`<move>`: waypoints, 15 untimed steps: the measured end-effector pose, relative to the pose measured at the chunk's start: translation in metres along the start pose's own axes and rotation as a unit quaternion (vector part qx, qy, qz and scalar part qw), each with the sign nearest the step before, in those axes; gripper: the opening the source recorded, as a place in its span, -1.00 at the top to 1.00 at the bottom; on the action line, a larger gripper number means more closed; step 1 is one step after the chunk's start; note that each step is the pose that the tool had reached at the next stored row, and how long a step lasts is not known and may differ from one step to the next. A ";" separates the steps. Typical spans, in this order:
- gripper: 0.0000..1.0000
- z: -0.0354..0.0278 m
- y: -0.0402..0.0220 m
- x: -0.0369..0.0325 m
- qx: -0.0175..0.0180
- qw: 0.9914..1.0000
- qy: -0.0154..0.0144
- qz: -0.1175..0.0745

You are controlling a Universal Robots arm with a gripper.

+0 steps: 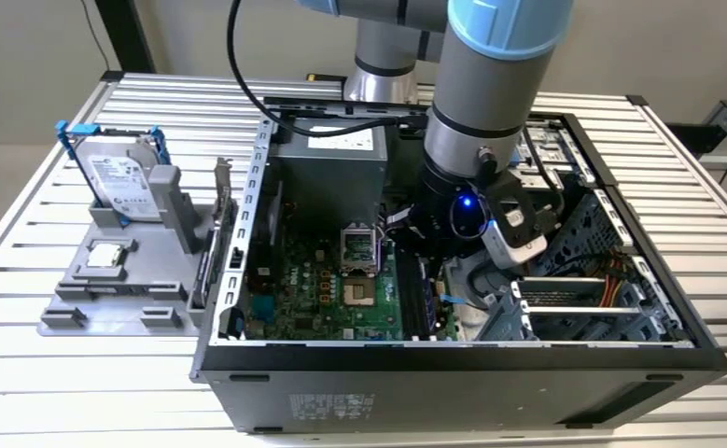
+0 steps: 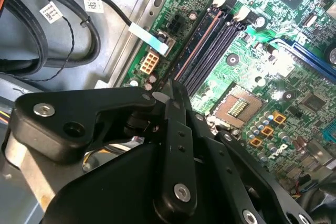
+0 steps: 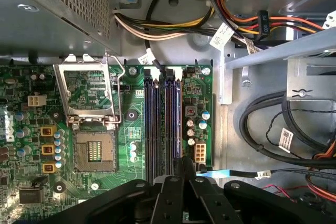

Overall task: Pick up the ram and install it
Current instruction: 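Press down the ram until it locks into place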

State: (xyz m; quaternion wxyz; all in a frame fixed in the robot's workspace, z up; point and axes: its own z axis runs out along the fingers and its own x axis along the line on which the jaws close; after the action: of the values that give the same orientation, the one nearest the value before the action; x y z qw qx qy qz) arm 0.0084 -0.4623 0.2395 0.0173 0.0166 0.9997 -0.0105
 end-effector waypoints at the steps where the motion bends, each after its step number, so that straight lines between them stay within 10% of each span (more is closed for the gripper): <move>1: 1.00 0.0000 0.0000 0.0000 0.000 1.000 0.000 0.000; 15: 1.00 -0.0006 0.0000 0.0000 0.000 1.000 0.000 -0.005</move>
State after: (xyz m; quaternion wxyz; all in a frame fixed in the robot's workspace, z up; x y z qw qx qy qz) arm 0.0084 -0.4623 0.2401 0.0174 0.0111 0.9997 -0.0104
